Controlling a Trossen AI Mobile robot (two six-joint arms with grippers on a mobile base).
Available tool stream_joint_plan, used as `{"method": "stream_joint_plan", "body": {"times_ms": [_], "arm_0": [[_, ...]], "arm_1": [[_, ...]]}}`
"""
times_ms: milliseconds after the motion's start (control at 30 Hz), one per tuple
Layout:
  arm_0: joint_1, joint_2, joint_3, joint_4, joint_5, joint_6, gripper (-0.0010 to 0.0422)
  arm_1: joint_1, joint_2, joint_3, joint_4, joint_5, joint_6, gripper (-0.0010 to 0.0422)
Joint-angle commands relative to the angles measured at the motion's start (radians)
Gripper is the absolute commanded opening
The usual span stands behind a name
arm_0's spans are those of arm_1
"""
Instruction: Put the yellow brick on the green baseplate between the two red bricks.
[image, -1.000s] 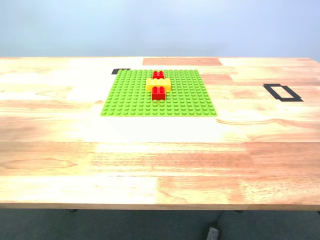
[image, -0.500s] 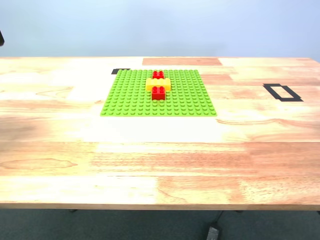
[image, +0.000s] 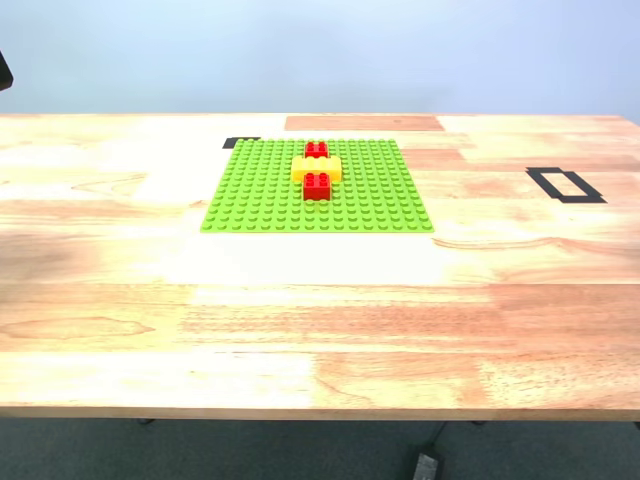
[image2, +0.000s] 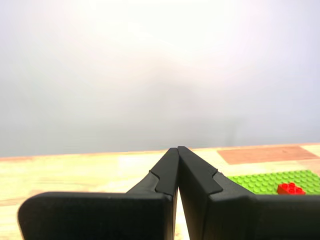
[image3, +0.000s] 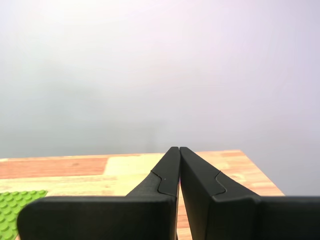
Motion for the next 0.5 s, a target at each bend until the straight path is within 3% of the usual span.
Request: {"method": "stream_joint_plan", "body": {"times_ms": [33,500], "arm_0": [[0.000,0.011,-0.002,0.002,0.000,-0.001,0.0000],[0.000,0.105,0.000,-0.002,0.001,0.003,0.0000]], "arm_1": [[0.000,0.000,0.000,-0.002,0.000,0.001,-0.0001],[0.000,0.069,0.000,-0.002,0.000,0.002,0.0000]]}}
